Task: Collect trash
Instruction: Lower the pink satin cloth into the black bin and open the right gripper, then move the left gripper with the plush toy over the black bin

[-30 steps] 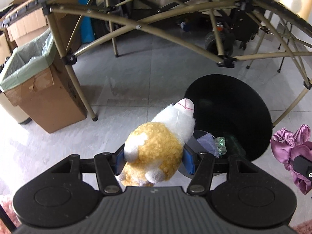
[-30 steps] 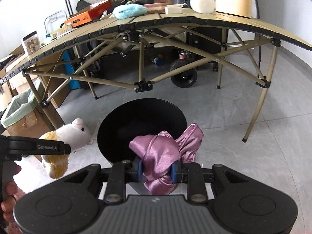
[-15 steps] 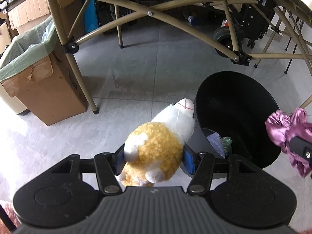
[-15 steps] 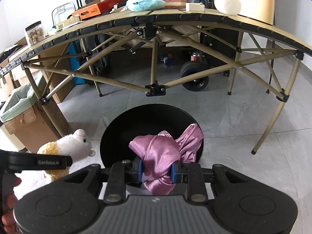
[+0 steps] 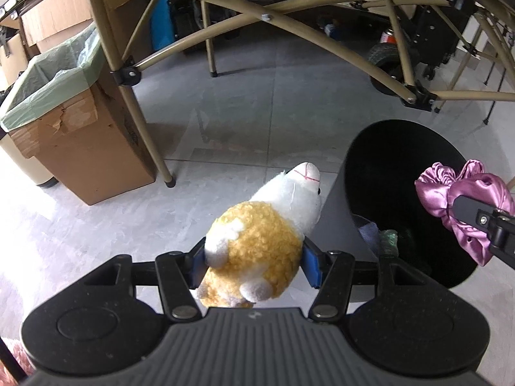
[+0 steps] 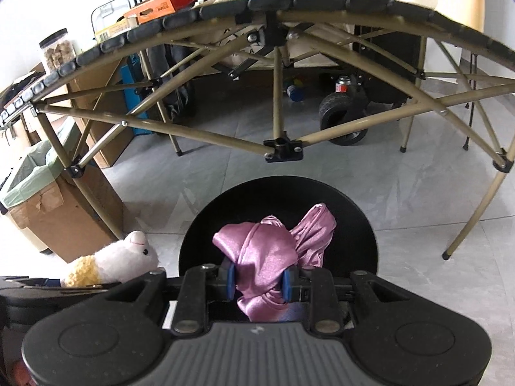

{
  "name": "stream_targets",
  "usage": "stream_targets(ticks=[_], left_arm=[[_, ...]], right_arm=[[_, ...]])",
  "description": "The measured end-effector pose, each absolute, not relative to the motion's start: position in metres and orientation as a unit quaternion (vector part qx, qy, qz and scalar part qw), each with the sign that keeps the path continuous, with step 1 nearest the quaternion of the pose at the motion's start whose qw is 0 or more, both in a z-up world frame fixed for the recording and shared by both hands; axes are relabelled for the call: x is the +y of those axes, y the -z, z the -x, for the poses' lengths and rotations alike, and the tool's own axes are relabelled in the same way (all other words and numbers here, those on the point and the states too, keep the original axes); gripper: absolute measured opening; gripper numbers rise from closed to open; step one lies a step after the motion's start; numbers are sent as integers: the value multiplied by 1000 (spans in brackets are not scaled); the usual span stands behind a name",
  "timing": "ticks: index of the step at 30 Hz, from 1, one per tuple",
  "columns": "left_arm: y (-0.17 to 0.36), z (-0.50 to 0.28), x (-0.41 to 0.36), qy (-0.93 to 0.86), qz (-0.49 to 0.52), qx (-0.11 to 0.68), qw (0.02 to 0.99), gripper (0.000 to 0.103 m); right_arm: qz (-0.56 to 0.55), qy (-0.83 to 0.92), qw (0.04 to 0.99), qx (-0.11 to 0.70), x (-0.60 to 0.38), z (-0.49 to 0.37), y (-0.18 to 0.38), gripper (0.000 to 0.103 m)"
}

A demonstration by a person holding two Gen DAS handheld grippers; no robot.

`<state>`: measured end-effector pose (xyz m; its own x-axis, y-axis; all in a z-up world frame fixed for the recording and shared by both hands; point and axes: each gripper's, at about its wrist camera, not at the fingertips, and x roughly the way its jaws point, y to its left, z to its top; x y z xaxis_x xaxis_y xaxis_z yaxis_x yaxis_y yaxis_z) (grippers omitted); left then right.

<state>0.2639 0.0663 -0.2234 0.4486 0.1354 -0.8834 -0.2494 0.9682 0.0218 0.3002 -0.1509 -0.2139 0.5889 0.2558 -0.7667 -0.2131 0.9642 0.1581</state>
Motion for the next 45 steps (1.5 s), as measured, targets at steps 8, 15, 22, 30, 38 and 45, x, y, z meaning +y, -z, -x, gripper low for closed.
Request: stream_targets(ticks=[8, 15, 22, 30, 38, 45], left_arm=[[225, -268, 70, -124, 55, 512, 848, 58], [225, -268, 68, -121, 53, 512, 849, 58], [224, -266, 69, -124, 56, 508, 850, 58], [224, -266, 68, -122, 56, 508, 851, 58], [222, -266, 70, -119, 60, 507, 852, 58], [220, -265, 68, -117, 61, 503, 854, 58]], right_arm=[[-27, -134, 881, 454, -141, -314, 228, 26], [-28, -135, 874, 465, -139, -318, 234, 26], [-34, -124, 871, 474, -142, -321, 236, 63], [-40, -117, 866, 485, -146, -322, 239, 103], [-37, -112, 867, 484, -147, -322, 239, 103], [-40, -104, 868, 484, -150, -323, 239, 103]])
